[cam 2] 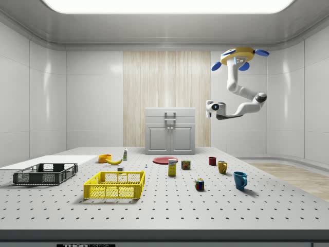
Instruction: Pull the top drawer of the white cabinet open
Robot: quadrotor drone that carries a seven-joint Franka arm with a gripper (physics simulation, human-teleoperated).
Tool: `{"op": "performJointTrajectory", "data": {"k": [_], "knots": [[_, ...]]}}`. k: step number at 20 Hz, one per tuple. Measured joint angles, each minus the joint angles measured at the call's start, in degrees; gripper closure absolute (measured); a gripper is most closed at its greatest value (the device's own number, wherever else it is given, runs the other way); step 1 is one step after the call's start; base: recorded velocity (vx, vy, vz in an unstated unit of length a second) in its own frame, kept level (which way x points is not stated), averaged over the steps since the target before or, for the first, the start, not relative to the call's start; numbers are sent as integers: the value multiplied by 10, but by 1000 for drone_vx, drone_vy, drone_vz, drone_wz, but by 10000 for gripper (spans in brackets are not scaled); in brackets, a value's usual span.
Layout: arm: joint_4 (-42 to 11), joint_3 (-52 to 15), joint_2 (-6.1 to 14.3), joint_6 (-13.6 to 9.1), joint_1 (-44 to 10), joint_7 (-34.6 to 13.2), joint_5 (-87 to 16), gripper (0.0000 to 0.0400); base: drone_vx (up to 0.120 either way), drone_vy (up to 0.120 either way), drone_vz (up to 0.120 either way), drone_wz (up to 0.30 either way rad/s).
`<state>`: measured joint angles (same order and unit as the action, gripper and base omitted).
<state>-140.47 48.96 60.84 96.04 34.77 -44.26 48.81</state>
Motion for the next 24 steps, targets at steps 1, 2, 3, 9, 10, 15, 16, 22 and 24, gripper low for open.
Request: {"op": "performJointTrajectory", "data": {"k": [1,2,3,9,10,15,16,22,24], "knots": [[0,1,2,2,2,-1,-1,95,120,-120,0,0],[0,1,3,3,3,-2,-3,95,120,-120,0,0],[-1,2,5,4,5,-3,-4,95,120,-120,0,0],[-2,4,14,13,14,-10,-11,95,120,-120,0,0],[-2,5,16,14,15,-11,-13,95,120,-120,0,0],[-3,7,23,20,21,-15,-18,95,120,-120,0,0],[-3,7,24,21,23,-16,-19,95,120,-120,0,0],[-4,9,32,28,30,-21,-26,95,120,-67,0,0],[-4,10,35,30,32,-23,-28,95,120,0,0,0]]}}
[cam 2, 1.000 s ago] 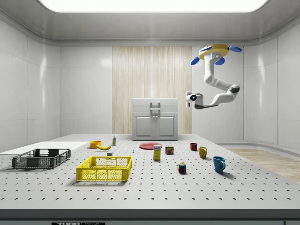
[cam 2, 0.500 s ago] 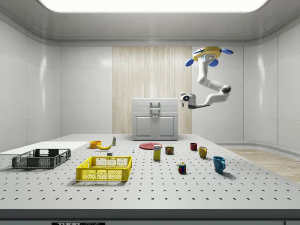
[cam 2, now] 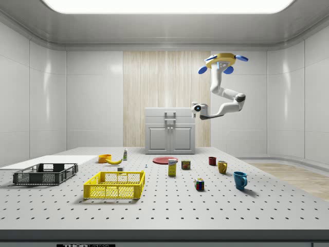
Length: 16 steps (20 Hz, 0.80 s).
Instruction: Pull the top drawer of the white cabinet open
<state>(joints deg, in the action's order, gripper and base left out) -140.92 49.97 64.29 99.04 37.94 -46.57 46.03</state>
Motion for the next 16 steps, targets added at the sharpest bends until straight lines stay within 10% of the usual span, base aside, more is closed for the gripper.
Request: {"op": "performJointTrajectory", "data": {"k": [16], "knots": [[-2,4,17,14,15,-12,-14,95,120,0,0,0]]}}
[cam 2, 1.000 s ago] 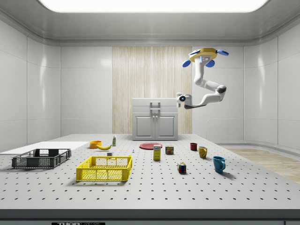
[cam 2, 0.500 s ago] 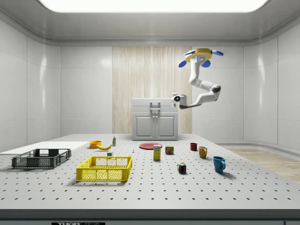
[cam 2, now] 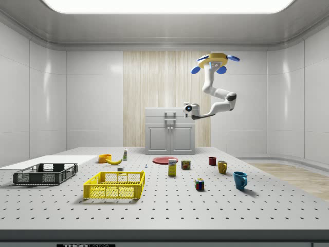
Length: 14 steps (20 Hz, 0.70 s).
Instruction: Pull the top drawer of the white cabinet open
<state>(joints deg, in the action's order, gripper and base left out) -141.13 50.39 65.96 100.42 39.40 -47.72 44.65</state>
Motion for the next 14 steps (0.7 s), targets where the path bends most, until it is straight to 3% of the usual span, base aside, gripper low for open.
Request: {"op": "performJointTrajectory", "data": {"k": [14], "knots": [[-1,3,11,9,10,-8,-9,95,120,0,0,0]]}}
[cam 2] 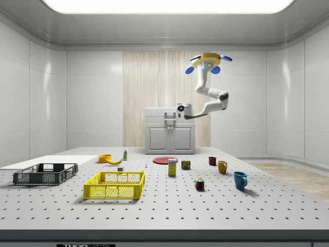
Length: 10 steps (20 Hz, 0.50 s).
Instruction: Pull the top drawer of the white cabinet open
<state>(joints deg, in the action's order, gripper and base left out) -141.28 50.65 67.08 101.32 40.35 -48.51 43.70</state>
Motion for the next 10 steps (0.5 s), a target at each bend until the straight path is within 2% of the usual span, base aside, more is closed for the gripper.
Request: {"op": "performJointTrajectory", "data": {"k": [10], "knots": [[-1,1,6,5,5,-5,-5,95,116,0,0,0]]}}
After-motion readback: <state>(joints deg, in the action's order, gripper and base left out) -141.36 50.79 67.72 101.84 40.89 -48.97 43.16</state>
